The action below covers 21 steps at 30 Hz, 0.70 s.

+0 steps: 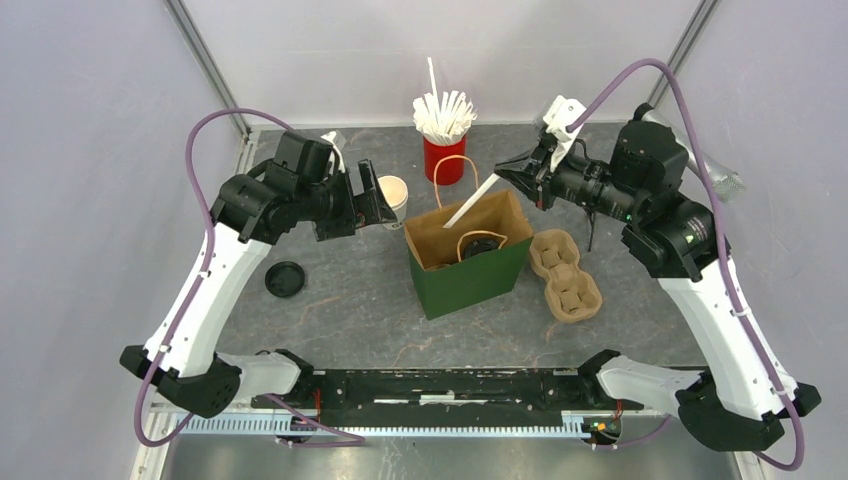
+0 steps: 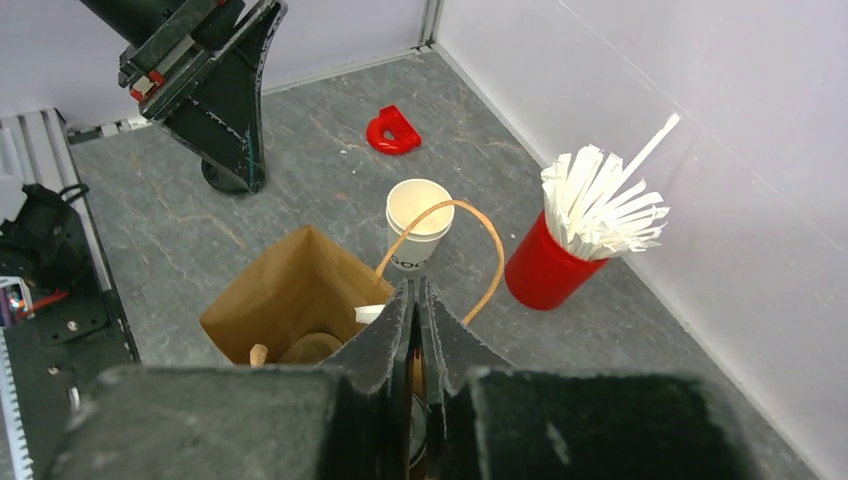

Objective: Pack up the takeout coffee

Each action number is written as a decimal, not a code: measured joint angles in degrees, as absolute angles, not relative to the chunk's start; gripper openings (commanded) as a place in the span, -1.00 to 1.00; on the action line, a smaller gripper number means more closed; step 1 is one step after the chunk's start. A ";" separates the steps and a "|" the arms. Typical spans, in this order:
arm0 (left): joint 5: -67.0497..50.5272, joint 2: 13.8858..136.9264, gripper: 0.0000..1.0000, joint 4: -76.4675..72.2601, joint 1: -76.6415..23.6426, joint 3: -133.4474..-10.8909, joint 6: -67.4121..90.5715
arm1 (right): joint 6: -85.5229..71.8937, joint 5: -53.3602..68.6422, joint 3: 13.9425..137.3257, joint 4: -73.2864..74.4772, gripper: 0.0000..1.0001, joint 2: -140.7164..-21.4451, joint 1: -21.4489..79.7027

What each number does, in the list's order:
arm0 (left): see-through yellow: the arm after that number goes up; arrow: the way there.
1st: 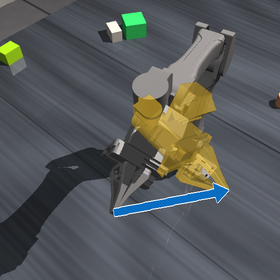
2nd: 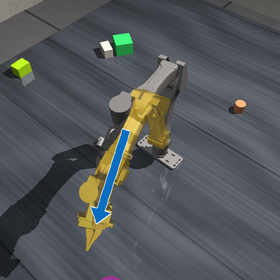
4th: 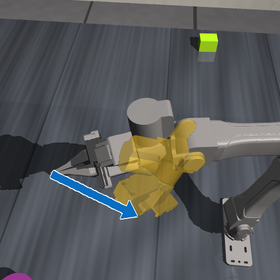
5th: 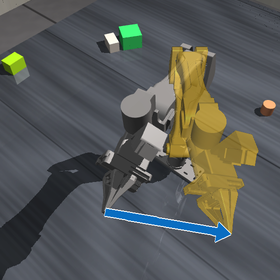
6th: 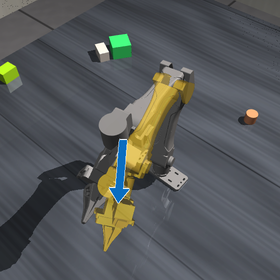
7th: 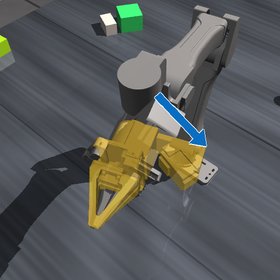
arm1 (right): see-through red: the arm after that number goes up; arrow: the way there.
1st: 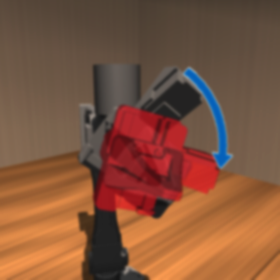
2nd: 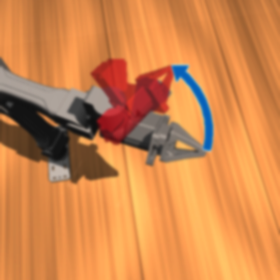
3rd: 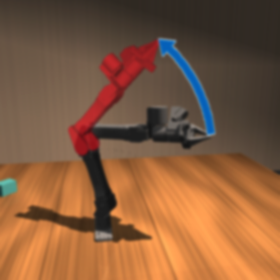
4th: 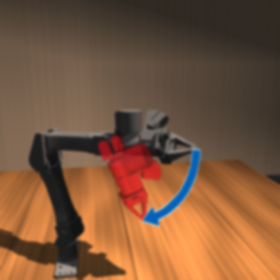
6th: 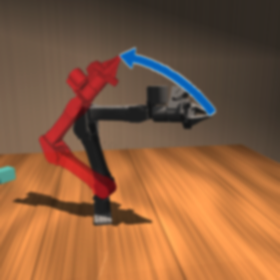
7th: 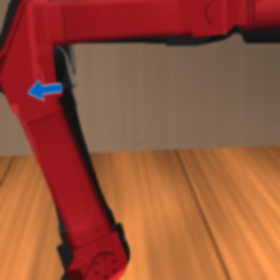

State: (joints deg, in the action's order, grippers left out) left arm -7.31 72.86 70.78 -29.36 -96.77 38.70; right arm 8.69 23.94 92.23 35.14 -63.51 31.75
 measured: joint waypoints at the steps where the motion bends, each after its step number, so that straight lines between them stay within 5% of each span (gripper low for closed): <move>1: -6.92 72.58 1.00 70.39 -29.36 -95.96 38.70 | 9.65 23.94 93.36 36.42 -0.81 -63.94 31.75; 21: -3.09 67.26 1.00 67.88 -26.28 -84.97 38.70 | 17.82 16.75 98.50 45.82 -0.76 -72.55 37.54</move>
